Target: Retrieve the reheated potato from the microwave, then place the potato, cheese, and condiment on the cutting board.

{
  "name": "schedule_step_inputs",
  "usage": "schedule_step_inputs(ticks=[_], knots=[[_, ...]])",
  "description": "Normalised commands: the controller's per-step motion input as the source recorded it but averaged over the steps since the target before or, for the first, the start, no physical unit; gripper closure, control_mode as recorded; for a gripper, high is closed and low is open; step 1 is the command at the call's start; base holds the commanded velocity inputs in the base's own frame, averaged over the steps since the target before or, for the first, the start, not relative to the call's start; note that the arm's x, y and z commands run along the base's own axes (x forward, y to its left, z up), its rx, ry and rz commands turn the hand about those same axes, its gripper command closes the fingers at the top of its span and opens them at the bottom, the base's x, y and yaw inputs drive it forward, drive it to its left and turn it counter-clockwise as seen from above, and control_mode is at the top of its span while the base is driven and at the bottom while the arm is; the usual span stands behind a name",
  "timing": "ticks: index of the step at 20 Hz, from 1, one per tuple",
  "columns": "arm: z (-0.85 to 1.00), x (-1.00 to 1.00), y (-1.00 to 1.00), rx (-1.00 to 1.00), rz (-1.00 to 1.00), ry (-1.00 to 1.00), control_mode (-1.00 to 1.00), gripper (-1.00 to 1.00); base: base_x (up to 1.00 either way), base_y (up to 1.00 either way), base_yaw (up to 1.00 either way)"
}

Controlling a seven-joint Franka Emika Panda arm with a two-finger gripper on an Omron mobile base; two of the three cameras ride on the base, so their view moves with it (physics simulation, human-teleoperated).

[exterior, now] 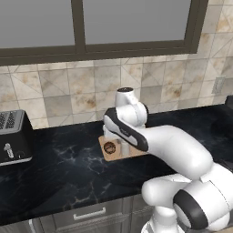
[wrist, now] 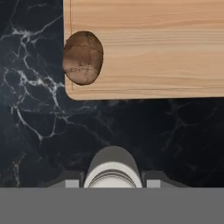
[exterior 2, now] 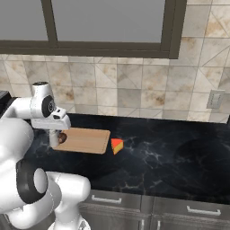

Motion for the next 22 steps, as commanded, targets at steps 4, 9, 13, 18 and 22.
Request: schedule_step_inputs(ticks=[4,9,13,18,22], knots=[[0.13,0.39,-0.42,0.0,0.0,0.01,-1.0,1.0,0.0,0.0,0.0],[0.02,0.46,-0.34,0.0,0.03,0.0,-1.0,1.0,0.0,0.0,0.0],[-0.04,0.46,-0.2,0.0,0.09,0.0,-1.0,1.0,0.0,0.0,0.0],[-0.14,0.43,-0.01,0.0,0.07,0.02,-1.0,1.0,0.0,0.0,0.0],[-0.18,0.38,0.03,0.0,0.07,0.0,-1.0,1.0,0.0,0.0,0.0]])
